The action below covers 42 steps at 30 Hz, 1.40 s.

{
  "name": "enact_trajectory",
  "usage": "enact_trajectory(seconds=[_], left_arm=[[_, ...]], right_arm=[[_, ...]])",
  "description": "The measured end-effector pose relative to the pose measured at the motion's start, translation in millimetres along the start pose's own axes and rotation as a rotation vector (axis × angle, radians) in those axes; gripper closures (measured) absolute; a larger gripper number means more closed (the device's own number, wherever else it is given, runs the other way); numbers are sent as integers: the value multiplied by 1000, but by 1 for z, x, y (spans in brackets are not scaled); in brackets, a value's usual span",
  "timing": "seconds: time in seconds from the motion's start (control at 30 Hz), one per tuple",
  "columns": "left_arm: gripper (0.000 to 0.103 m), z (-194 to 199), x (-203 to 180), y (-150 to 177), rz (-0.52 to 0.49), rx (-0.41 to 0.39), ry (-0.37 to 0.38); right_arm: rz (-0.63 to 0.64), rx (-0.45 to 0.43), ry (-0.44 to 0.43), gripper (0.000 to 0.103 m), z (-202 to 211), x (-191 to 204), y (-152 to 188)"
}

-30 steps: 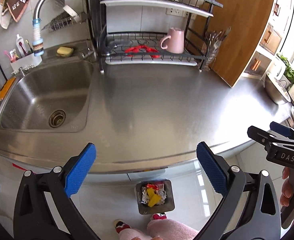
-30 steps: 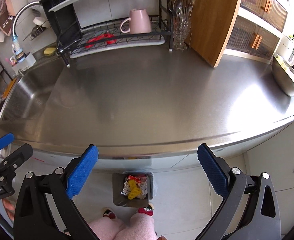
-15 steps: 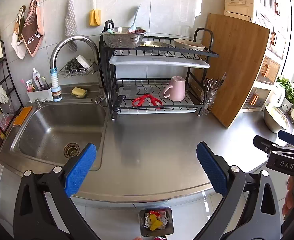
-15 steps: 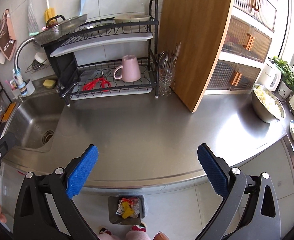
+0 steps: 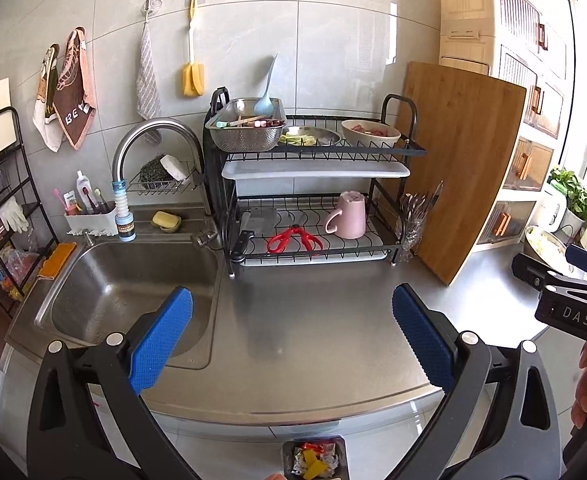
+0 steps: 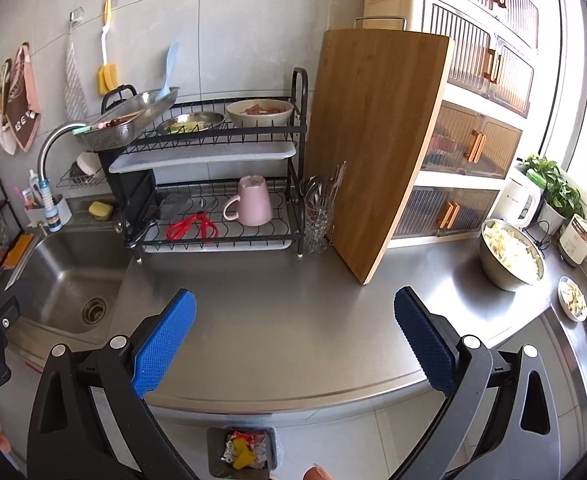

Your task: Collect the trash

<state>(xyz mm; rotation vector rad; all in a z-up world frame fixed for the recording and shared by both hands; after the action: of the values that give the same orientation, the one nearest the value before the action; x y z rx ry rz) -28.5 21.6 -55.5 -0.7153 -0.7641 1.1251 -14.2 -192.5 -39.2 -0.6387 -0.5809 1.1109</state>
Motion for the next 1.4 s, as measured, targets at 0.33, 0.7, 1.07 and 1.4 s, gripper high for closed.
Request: enact_trajectory(seconds=[0.33, 0.7, 1.07, 1.4], left_arm=[[8, 11, -7, -9, -9, -30, -25], [8, 17, -8, -13, 3, -57, -21], [8, 16, -8, -13, -2, -55, -22], [8, 16, -7, -13, -1, -56, -24]], right_arm=[[-31, -12, -25, 3, 7, -8, -7], [-32, -19, -37, 3, 11, -9, -10], [-38, -12, -45, 3, 9, -8, -11], [-39, -6, -51, 3, 7, -6, -13]])
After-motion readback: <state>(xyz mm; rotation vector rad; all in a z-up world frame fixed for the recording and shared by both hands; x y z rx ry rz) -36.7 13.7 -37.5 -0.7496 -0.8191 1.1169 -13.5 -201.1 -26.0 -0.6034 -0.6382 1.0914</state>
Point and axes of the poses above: each gripper's, at about its wrist camera, not at the fingertips, and z roughly against the way its jaws point, x to its left, y to its underside, the point moved 2 cm from there along -z, roughly the way its jaws point, and after that the axes turned 13 degrees about -z, right-handed, at the moved point
